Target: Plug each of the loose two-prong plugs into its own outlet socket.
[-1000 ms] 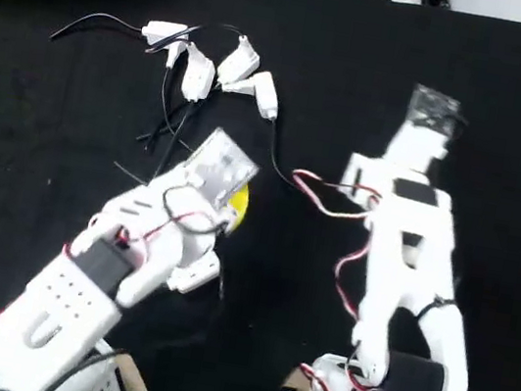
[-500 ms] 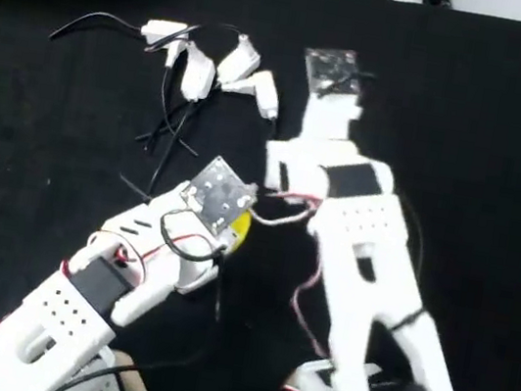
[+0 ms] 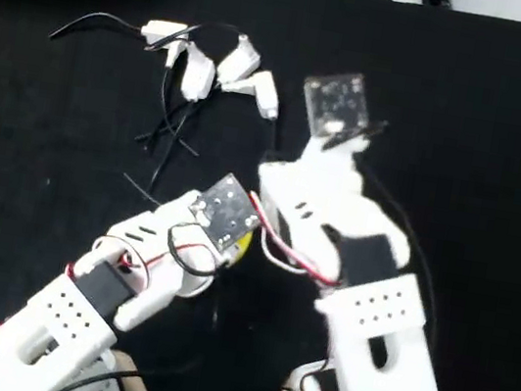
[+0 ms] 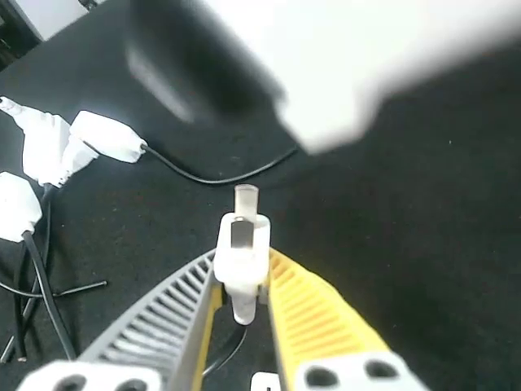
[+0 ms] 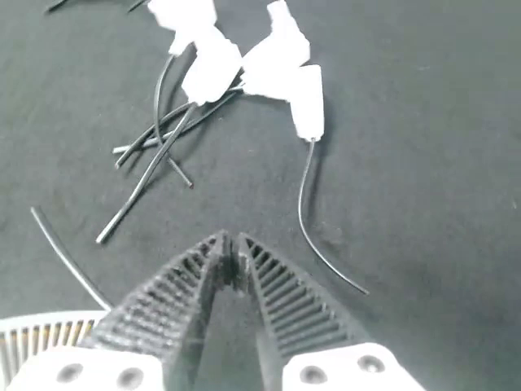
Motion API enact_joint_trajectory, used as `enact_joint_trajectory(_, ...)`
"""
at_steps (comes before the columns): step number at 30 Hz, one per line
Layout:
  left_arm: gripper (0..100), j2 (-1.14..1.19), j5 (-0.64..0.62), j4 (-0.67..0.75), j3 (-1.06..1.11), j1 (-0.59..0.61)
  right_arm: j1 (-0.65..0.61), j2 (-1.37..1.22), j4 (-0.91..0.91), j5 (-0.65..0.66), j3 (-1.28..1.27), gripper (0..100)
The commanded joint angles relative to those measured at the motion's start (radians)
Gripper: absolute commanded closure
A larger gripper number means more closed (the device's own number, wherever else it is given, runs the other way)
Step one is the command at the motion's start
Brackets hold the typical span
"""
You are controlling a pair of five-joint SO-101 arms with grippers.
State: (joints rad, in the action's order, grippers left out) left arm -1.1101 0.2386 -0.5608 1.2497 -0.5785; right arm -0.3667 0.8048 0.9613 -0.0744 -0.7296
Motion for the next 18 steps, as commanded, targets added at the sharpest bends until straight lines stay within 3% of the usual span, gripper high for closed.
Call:
enact_joint_trajectory(1,97,-0.018,0.008,0.017,-0.008,-0.025,0.002,0.033,0.006,0.012,-0.005,98.6)
enact_joint_trajectory(11,97,-0.046,0.003,-0.015,0.007,-0.036,0.038,0.039,0.044,0.071,-0.082,98.6)
enact_joint_trajectory(18,97,-0.236,0.0,-0.072,0.028,-0.031,-0.037,0.041,0.054,0.08,-0.102,98.6)
